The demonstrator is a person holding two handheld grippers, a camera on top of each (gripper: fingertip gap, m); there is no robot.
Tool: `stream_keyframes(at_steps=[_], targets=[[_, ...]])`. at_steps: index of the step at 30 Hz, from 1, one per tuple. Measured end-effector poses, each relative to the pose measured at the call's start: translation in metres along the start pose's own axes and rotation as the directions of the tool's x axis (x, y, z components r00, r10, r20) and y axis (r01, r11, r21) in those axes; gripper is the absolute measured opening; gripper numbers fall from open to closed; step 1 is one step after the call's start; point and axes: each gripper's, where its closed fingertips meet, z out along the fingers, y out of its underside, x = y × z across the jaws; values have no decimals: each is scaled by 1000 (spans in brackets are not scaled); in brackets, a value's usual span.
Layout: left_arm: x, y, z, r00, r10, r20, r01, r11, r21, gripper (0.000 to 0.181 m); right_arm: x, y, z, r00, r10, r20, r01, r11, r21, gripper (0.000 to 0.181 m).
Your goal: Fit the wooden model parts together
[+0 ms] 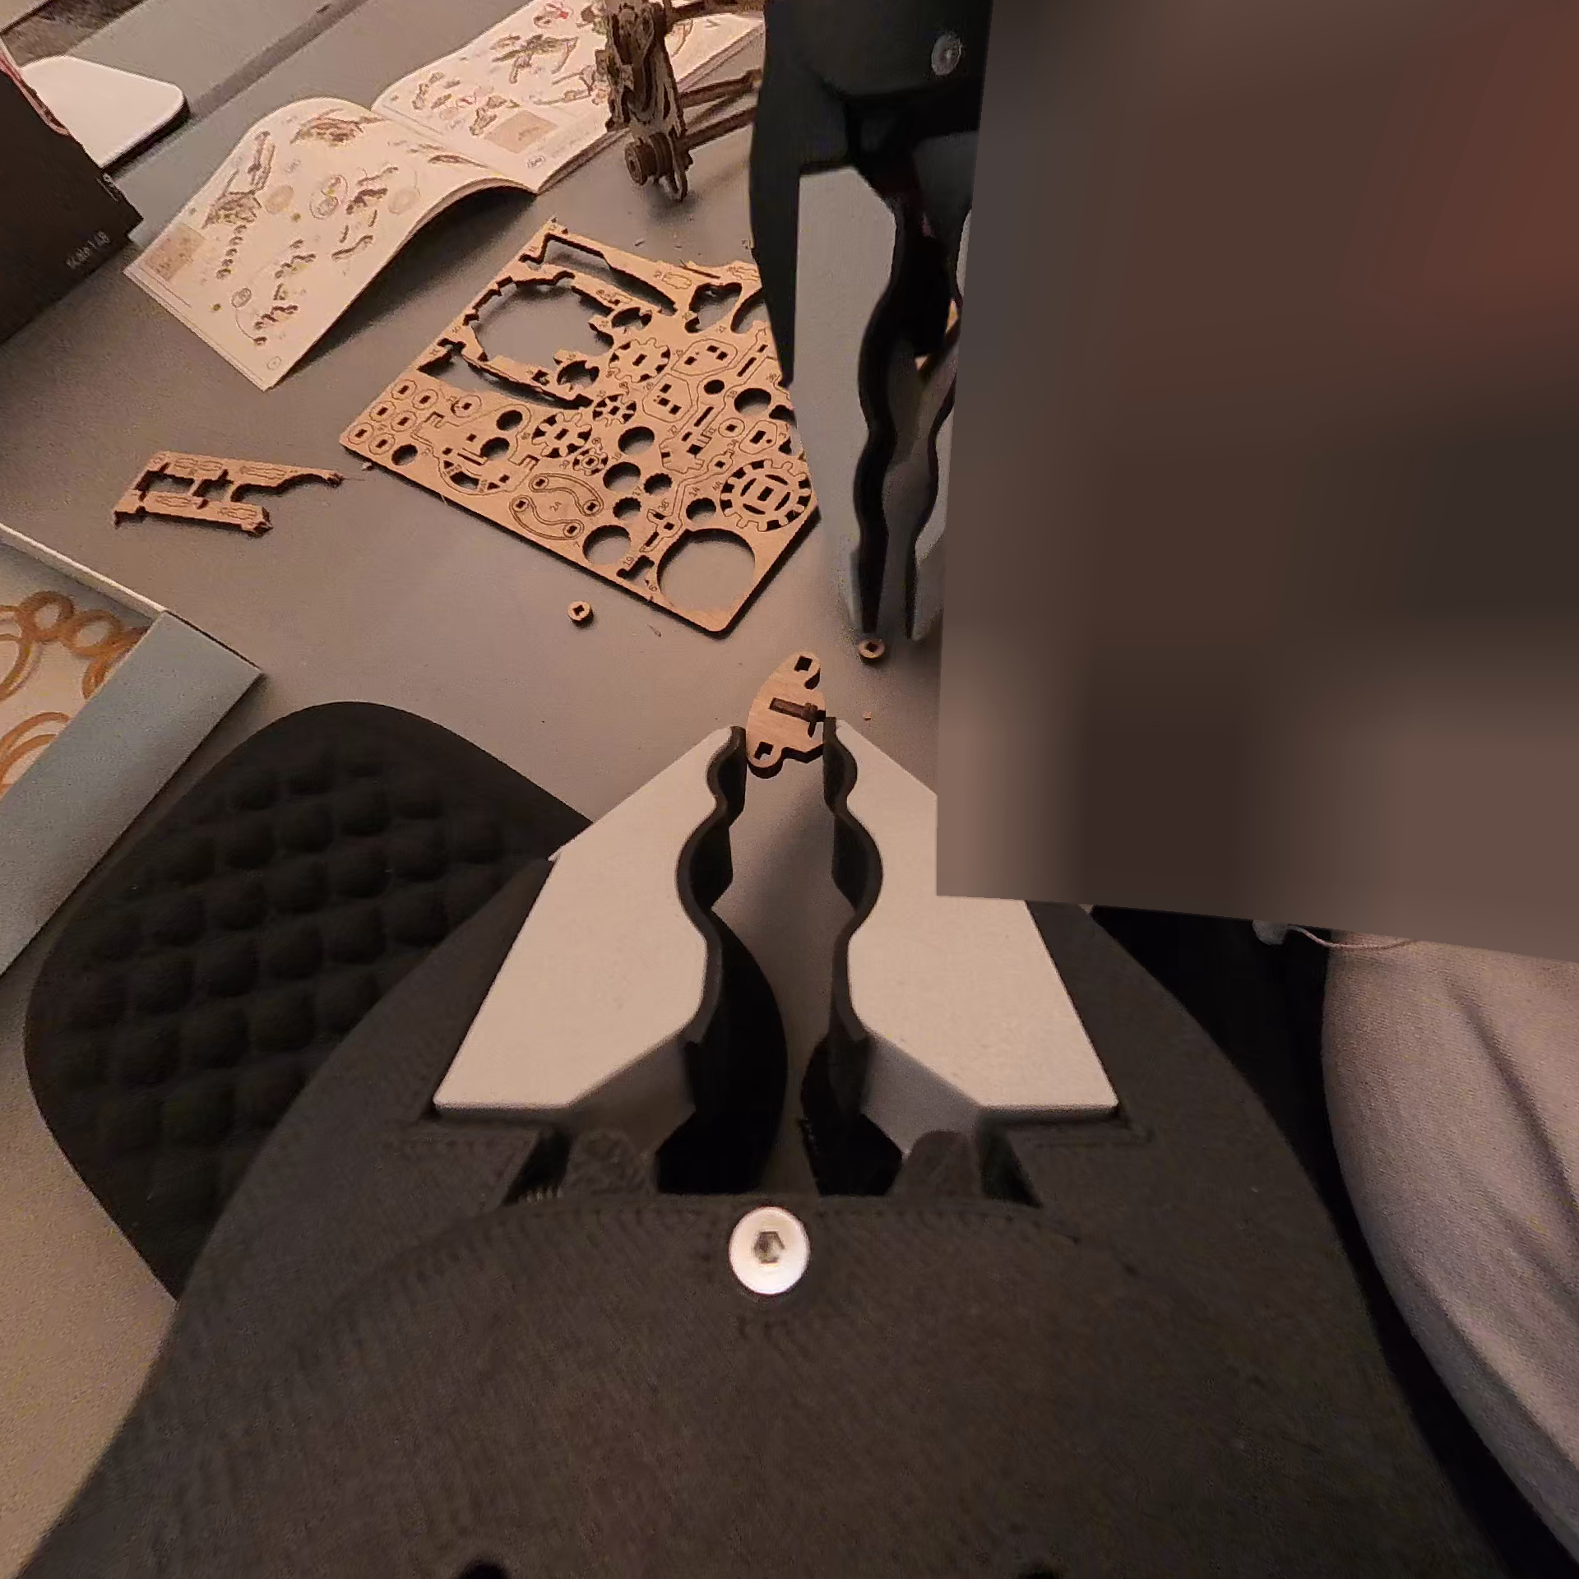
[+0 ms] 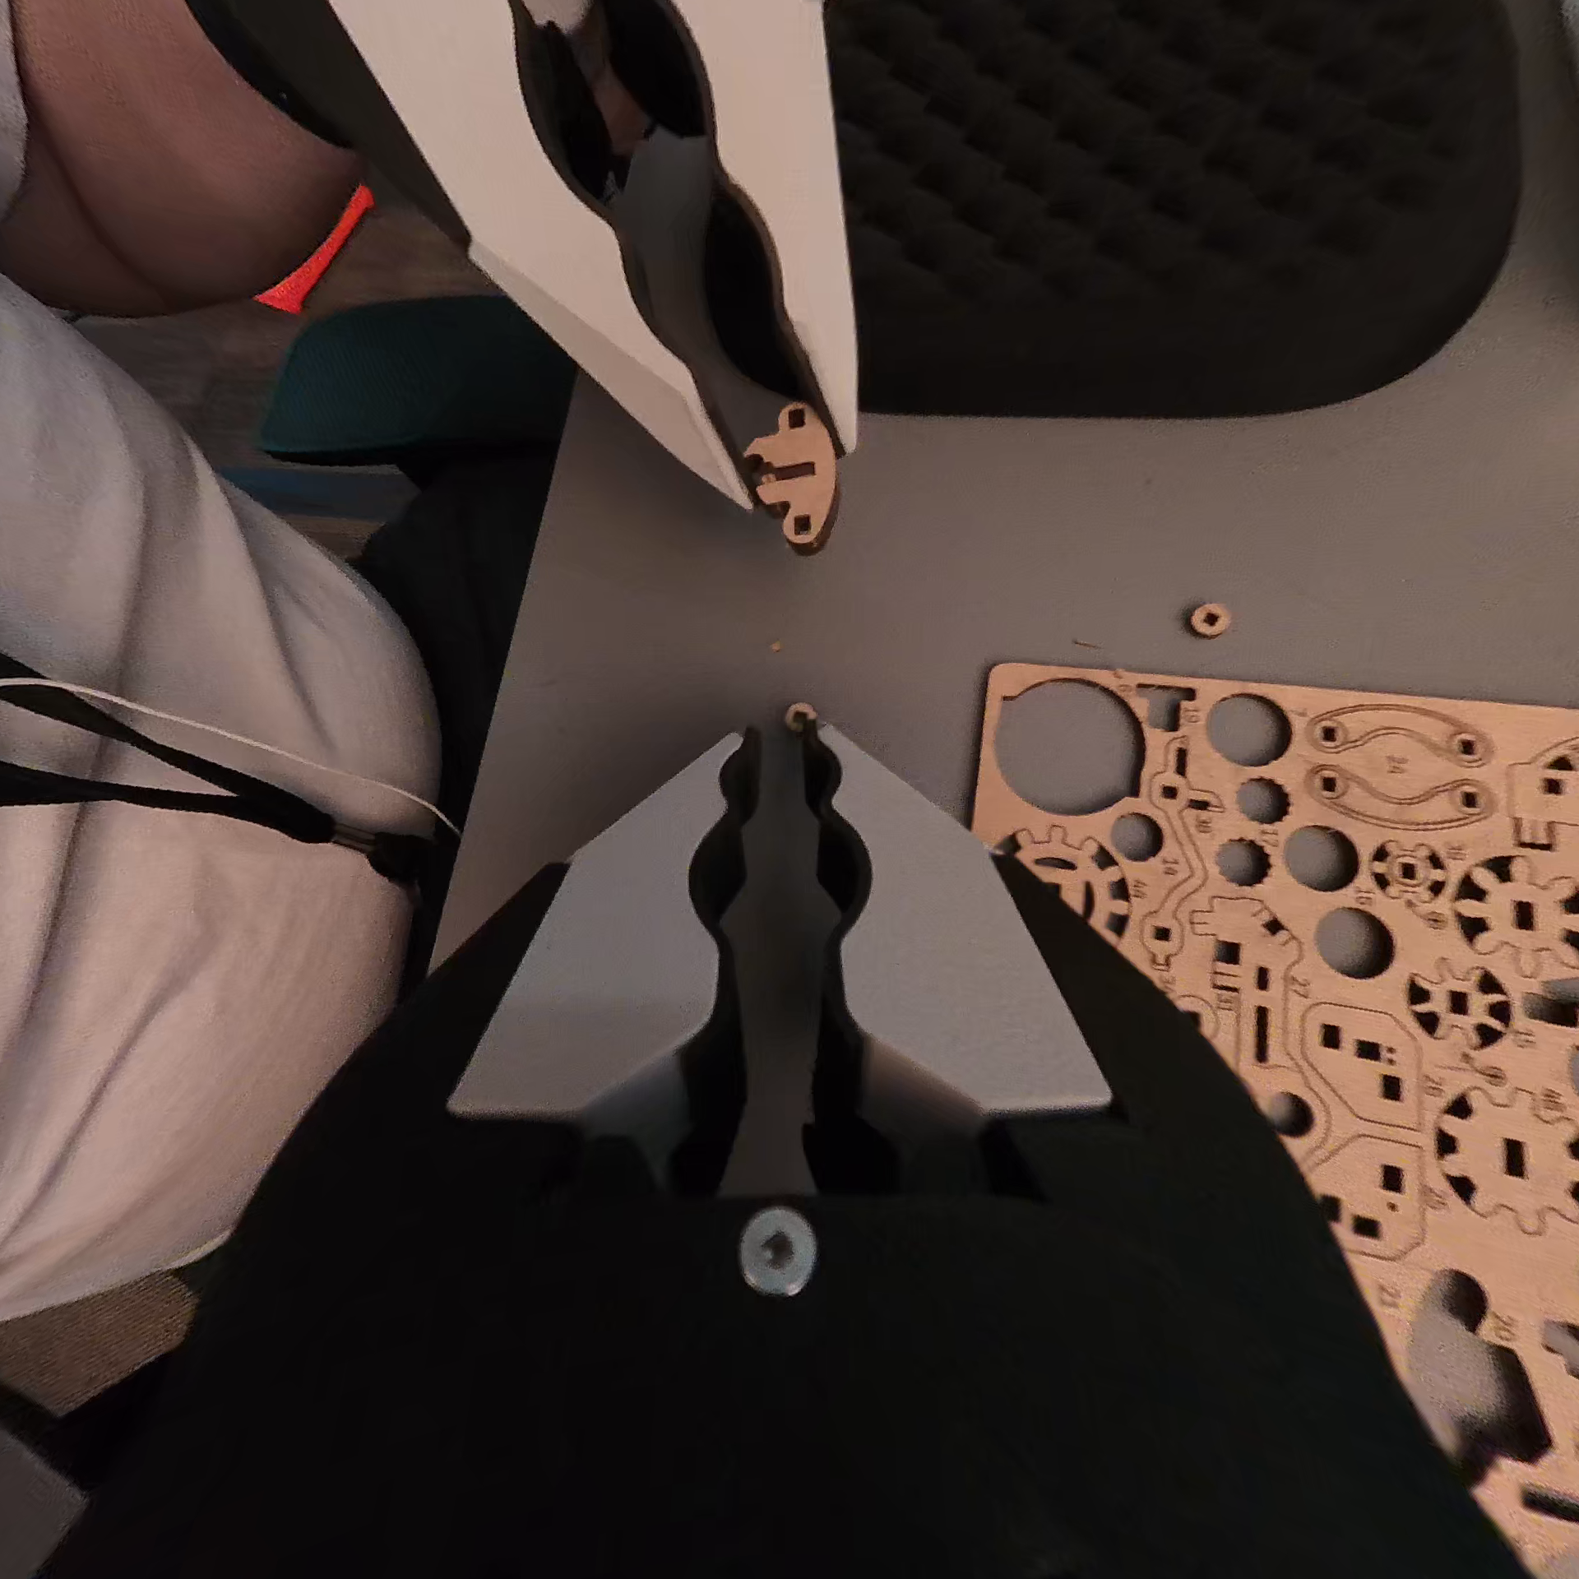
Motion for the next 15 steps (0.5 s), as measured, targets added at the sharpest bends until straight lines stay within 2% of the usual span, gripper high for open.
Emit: stream_keyframes(at_steps=[1, 8, 15], targets=[[0, 0, 0, 1000, -1, 0, 1, 1000, 2, 17, -1, 2, 2, 1000, 0, 4, 0, 1000, -7, 8], [1, 1, -1, 1000, -8, 1, 8, 1000, 0, 17, -14, 0, 5, 999, 1, 45, -1, 1000, -6, 5], [1, 0, -1, 1000, 0, 5, 0, 1000, 4, 17, -12, -2, 5, 1000, -15, 26, 15, 1000, 8, 5]])
